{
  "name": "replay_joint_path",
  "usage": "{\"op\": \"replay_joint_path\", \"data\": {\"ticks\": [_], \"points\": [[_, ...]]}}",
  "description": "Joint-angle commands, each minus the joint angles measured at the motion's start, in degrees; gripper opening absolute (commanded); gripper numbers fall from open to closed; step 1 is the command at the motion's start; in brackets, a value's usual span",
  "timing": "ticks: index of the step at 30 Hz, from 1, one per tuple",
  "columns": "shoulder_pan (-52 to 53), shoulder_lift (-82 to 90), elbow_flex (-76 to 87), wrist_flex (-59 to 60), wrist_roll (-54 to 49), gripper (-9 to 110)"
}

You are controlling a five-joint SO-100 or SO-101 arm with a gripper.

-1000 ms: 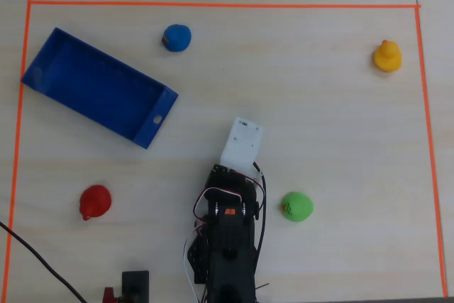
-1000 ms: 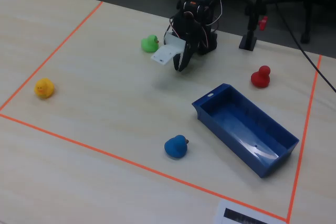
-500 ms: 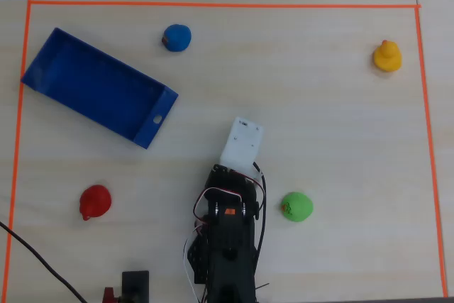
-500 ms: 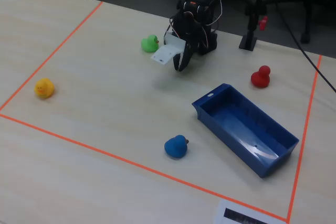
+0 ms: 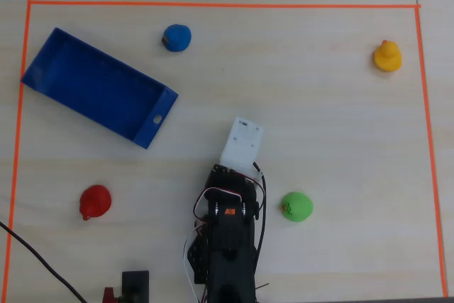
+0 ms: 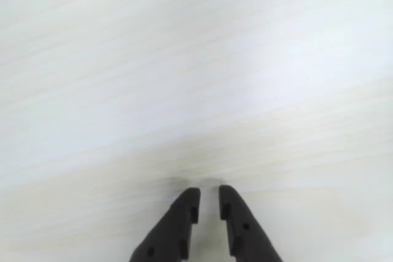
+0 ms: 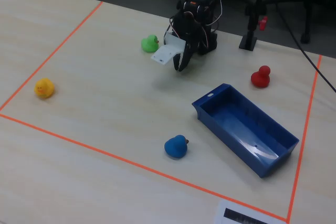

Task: Grasp red duck and put it into box.

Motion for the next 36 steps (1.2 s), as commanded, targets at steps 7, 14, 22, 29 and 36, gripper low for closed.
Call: {"op": "replay_joint_path", "data": {"ticks": [7, 14, 22, 29, 36], "points": [[-0.26, -0.09, -0.18, 1.23, 0.44, 0], [-1.32, -0.09, -0.18, 1.23, 0.35, 0], [-1.32, -0.09, -0.18, 1.23, 0.53, 0], [-1.32, -0.09, -0.18, 1.23, 0.62, 0], [-1.05, -0.09, -0.18, 1.23, 0.18, 0]]}}
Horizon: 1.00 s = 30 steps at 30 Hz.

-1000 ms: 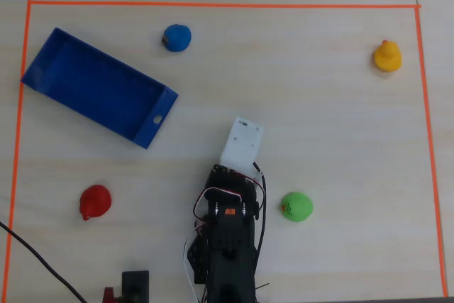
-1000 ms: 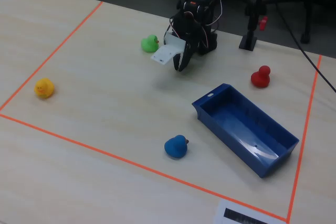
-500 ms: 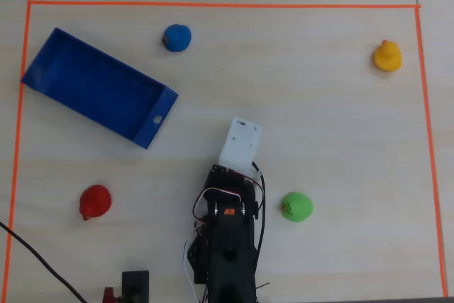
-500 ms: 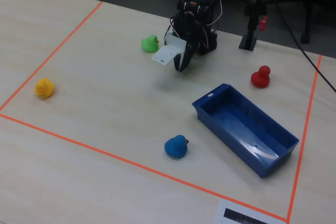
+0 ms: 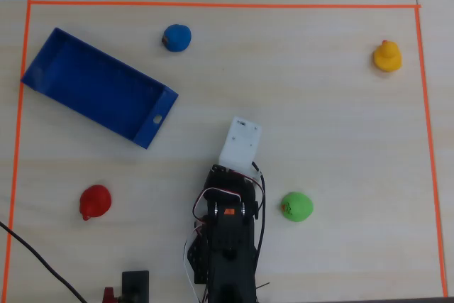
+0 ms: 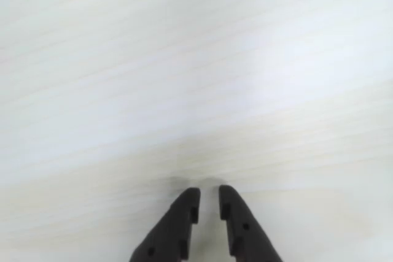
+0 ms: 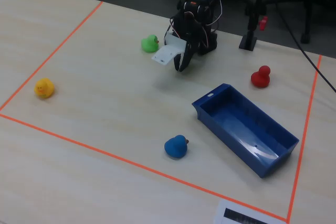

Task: Grasp red duck and put it into box.

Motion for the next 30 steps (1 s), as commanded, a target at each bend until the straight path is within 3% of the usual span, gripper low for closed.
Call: {"op": "replay_joint_path", "data": {"ticks": [1, 6, 12, 19, 27, 30], "points": [[0.79, -0.09, -0.18, 1.23, 0.0, 0], [0.53, -4.22, -4.04, 0.09, -0.09, 21], [-6.94, -29.62, -33.22, 8.79, 4.39, 37], [-29.88, -50.45, -57.04, 18.63, 19.51, 39], [-56.87, -68.82, -70.14, 14.77, 36.74, 42], [-62.4, -71.63, -70.58, 11.16, 40.43, 43]]}}
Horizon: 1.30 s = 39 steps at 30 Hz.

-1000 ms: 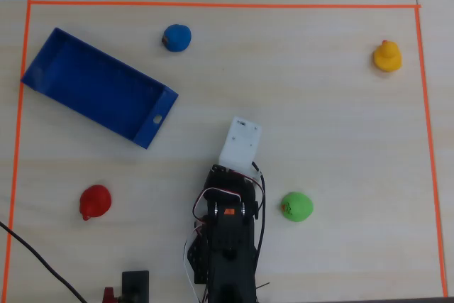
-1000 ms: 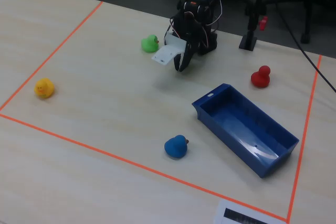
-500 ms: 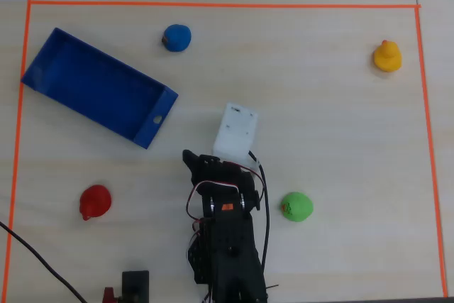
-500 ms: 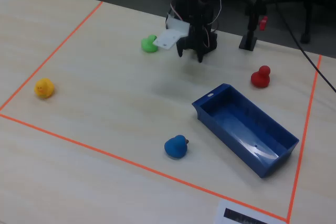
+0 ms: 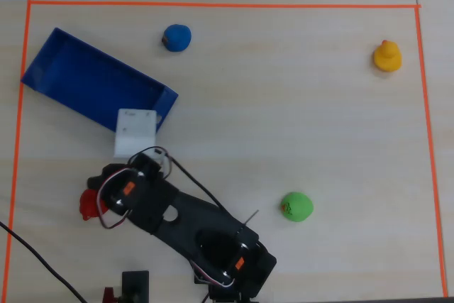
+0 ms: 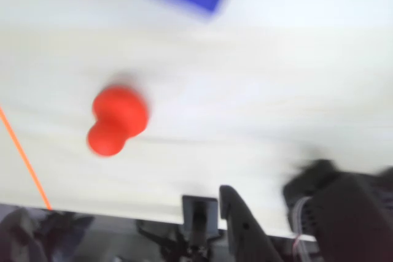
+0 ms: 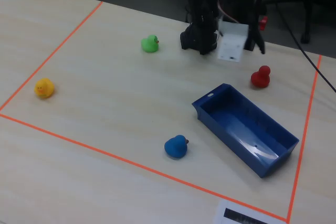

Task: Grasp red duck and put it into box.

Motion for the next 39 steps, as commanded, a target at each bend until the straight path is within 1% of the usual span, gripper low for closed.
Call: {"op": "replay_joint_path", "data": {"ticks": [1, 6, 11, 18, 27, 34, 39], "points": [[-4.13, -2.46, -2.02, -3.87, 3.43, 43], [-8.17, -2.2, 1.93, -10.99, 7.47, 44], [-5.45, -0.44, 3.69, -15.91, 7.65, 45], [-10.46, -0.18, 12.39, -23.64, 8.09, 45], [-12.22, 0.62, 16.08, -28.21, 8.88, 46], [-14.77, -1.23, 19.51, -34.37, 10.02, 46], [-15.38, -0.88, 20.39, -36.12, 10.72, 46]]}}
